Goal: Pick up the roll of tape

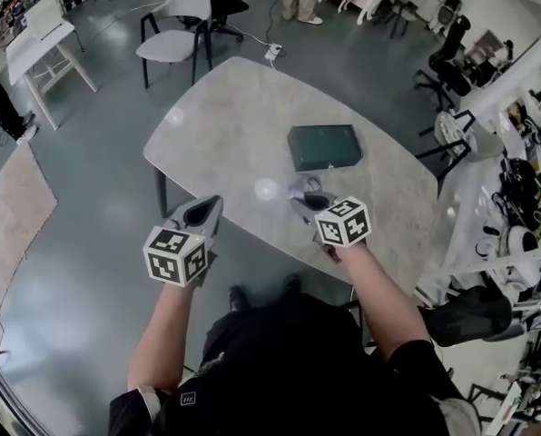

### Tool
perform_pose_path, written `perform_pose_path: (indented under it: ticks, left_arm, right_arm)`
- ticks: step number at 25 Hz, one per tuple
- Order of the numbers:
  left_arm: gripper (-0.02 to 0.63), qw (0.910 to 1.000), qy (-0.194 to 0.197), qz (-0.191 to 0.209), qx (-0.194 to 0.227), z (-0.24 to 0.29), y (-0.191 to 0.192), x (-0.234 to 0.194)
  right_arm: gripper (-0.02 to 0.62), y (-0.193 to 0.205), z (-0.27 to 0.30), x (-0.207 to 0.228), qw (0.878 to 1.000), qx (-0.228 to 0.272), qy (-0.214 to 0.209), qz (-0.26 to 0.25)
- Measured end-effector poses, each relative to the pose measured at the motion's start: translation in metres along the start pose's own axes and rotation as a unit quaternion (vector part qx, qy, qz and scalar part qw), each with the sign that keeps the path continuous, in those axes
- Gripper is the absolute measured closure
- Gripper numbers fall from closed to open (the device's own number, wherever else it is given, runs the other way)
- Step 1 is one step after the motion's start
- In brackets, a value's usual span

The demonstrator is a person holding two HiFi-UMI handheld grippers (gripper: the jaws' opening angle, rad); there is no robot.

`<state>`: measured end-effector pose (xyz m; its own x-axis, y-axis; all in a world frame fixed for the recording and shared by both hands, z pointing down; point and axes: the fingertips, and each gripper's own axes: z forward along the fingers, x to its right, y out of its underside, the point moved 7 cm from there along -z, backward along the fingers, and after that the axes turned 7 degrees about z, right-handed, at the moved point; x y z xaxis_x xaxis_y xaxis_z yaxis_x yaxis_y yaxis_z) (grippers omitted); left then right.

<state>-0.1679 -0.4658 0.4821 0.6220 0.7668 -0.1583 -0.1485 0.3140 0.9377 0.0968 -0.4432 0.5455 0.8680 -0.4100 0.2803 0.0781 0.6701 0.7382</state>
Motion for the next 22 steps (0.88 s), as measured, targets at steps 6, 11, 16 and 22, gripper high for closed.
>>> perform_pose_path:
  ticks: [6,11,16,22]
  left_arm:
    - [0.595,0.9991,0.026,0.032,0.002,0.040,-0.032,0.044]
    - [0.595,0.9980,0.036,0.048,0.021,0.068,-0.073,0.073]
    - [0.595,0.9971,0.025,0.053,0.048,0.090,-0.105,0.099]
    - [0.595,0.9963,0.013,0.063,0.057,0.101,-0.127,0.121]
  right_arm:
    - [0.546,-0.014,-0.079,0.031,0.993,0.106,-0.012,0.049]
    - [0.546,-0.027,-0.156,0.049,0.983,0.180,-0.029,0.033]
    - [0.548,-0.031,-0.230,0.075,0.970,0.239,-0.035,0.015]
    - [0.548,-0.034,-0.293,0.090,0.953,0.300,-0.036,-0.030]
